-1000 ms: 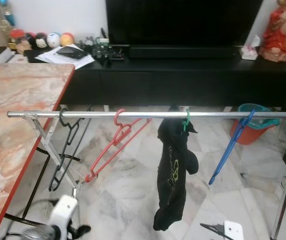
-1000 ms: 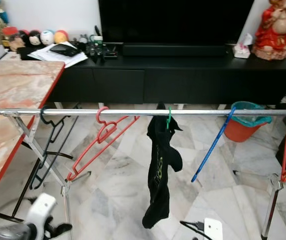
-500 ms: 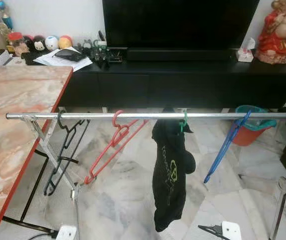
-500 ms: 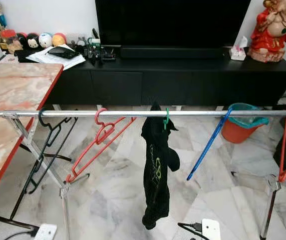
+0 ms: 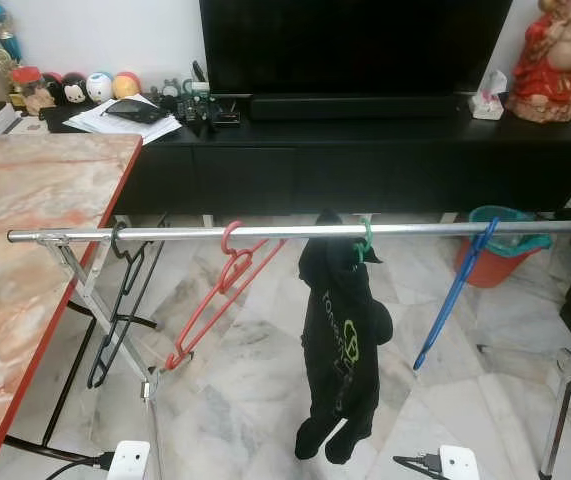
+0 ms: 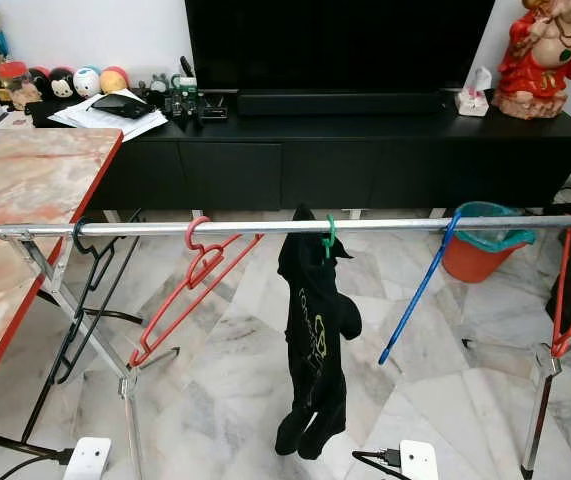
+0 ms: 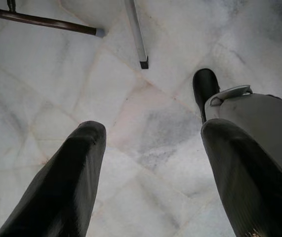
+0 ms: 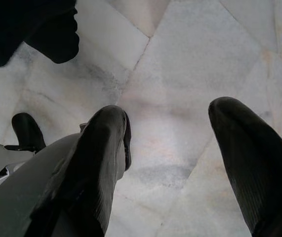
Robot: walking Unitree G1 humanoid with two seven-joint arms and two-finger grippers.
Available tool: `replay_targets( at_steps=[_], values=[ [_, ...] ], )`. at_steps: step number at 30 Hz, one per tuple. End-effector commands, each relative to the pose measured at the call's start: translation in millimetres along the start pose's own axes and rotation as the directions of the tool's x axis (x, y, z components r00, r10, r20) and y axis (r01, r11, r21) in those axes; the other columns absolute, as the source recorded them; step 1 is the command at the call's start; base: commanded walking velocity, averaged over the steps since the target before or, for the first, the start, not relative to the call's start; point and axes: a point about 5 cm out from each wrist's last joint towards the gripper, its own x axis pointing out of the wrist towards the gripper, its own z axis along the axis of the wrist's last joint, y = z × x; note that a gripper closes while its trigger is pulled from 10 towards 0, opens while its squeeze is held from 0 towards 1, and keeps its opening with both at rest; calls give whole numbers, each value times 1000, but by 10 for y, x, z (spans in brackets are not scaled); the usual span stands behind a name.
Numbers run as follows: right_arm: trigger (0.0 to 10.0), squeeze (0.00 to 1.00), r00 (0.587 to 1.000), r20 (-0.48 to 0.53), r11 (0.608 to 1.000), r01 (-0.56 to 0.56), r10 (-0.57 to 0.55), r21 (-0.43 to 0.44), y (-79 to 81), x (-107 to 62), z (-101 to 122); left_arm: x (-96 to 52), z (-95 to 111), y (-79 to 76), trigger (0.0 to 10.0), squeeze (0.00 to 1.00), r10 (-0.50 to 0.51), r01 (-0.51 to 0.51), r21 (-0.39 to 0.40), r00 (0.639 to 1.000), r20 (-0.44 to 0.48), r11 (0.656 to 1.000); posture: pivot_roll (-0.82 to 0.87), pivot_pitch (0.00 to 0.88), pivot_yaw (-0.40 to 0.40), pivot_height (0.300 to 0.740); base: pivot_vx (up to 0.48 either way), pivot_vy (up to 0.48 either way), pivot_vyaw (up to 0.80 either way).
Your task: Hang hanger
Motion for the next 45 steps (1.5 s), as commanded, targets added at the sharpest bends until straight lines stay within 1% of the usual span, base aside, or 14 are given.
replay_targets(
  at_steps=[1, 4, 10, 12, 16, 20, 22, 27, 36, 39, 42, 43, 45],
  values=[
    [10000, 0, 1000, -8, 1000, 0, 0, 8, 17, -4, -48, -8, -33, 96, 10000, 0, -14, 14, -18, 1000, 3, 1000, -152, 0, 25, 740, 0, 0, 0],
    [10000, 0, 1000, -9, 1000, 0, 0, 18, 23, -5, -59, -10, -30, 130, 10000, 0, -9, 9, -11, 1000, 3, 1000, -150, 0, 26, 740, 0, 0, 0],
    [10000, 0, 1000, -14, 1000, -4, 4, 17, 34, -7, -81, -8, -79, 104, 10000, 0, 3, -3, -18, 1000, -9, 1000, -152, 0, 31, 740, 0, 0, 0],
    [10000, 0, 1000, -8, 1000, -13, 13, -2, 48, -8, -80, -8, -89, 98, 10000, 0, 0, 0, -20, 1000, -10, 1000, -162, 0, 35, 740, 0, 0, 0],
    [10000, 0, 1000, -11, 1000, -9, 9, 10, 55, -8, -93, -8, -101, 82, 10000, 0, -16, 16, -11, 1000, -13, 1000, -164, 0, 38, 740, 0, 0, 0],
    [10000, 0, 1000, -13, 1000, -7, 7, 10, 57, -9, -96, -9, -104, 85, 10000, 0, -18, 18, -11, 1000, -14, 1000, -162, 0, 37, 740, 0, 0, 0],
    [10000, 0, 1000, -9, 1000, -10, 10, 11, 63, -7, -85, -11, -105, 116, 10000, 0, -17, 17, 2, 1000, -17, 1000, -162, 0, 39, 740, 0, 0, 0],
    [10000, 0, 1000, 3, 1000, -7, 7, 12, 60, -2, -40, -12, -67, 153, 10000, 0, -7, 7, -20, 1000, -7, 1000, -147, 0, 33, 740, 0, 0, 0],
    [10000, 0, 1000, 6, 1000, -6, 6, 15, 57, 2, -8, -10, -16, 162, 10000, 0, -6, 6, -6, 1000, 5, 1000, -129, 0, 35, 740, 0, 0, 0],
    [10000, 0, 1000, 9, 1000, -6, 6, 17, 61, 3, -1, -10, 3, 163, 10000, 0, -11, 11, 19, 1000, 10, 1000, -129, 0, 36, 740, 0, 0, 0],
    [10000, 0, 1000, 10, 1000, -7, 7, 16, 61, 3, 4, -10, 8, 163, 10000, 0, -11, 11, 19, 1000, 11, 1000, -128, 0, 36, 740, 0, 0, 0],
    [10000, 0, 1000, 12, 999, 6, -7, 37, 59, 4, 5, -10, 14, 163, 10000, 0, -10, 10, 14, 1000, 11, 1000, -128, 0, 39, 740, -240, 0, 0],
    [10000, 0, 1000, 13, 999, 8, -9, 38, 58, 4, 7, -9, 17, 161, 10000, 0, -11, 10, 12, 1000, 12, 1000, -128, 0, 39, 740, -249, 0, 0]
  ],
)
